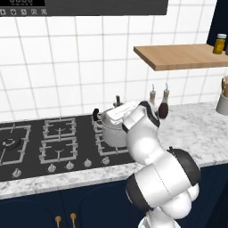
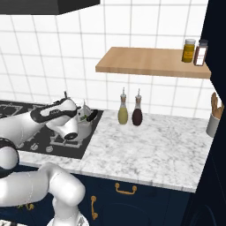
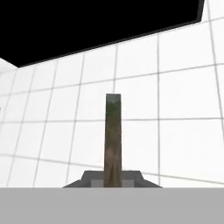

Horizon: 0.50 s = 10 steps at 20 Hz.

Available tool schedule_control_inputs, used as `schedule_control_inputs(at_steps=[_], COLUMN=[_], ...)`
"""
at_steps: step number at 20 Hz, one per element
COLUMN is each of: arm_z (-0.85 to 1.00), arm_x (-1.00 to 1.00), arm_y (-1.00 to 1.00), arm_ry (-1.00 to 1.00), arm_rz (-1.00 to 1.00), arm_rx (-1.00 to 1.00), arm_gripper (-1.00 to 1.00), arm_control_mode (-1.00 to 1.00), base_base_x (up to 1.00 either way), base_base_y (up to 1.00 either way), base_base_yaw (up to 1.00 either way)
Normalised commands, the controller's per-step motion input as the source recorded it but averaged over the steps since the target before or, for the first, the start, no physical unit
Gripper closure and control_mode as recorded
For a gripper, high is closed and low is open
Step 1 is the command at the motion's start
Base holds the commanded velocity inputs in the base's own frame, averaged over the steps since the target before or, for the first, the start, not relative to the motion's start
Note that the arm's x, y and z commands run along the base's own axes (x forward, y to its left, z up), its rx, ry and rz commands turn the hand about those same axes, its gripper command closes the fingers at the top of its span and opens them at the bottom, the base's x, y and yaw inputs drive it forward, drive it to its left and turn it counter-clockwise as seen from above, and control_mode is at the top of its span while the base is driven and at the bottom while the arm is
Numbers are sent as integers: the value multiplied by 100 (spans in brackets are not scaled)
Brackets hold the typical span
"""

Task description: Put the avocado and squash in the pot. Retrieve the spatula and lightly stir the vegetables in the pot.

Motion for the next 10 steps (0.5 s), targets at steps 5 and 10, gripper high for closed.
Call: schedule_control_inputs(at_steps=[5, 10], arm_z=[-12, 0], arm_x=[7, -6], arm_y=[2, 5], arm_ry=[0, 10], arm_rz=[15, 12], arm_rx=[0, 1], arm_gripper=[100, 100], arm_control_mode=[-100, -100], base_base_x=[0, 0], base_base_y=[0, 0], base_base_yaw=[0, 0])
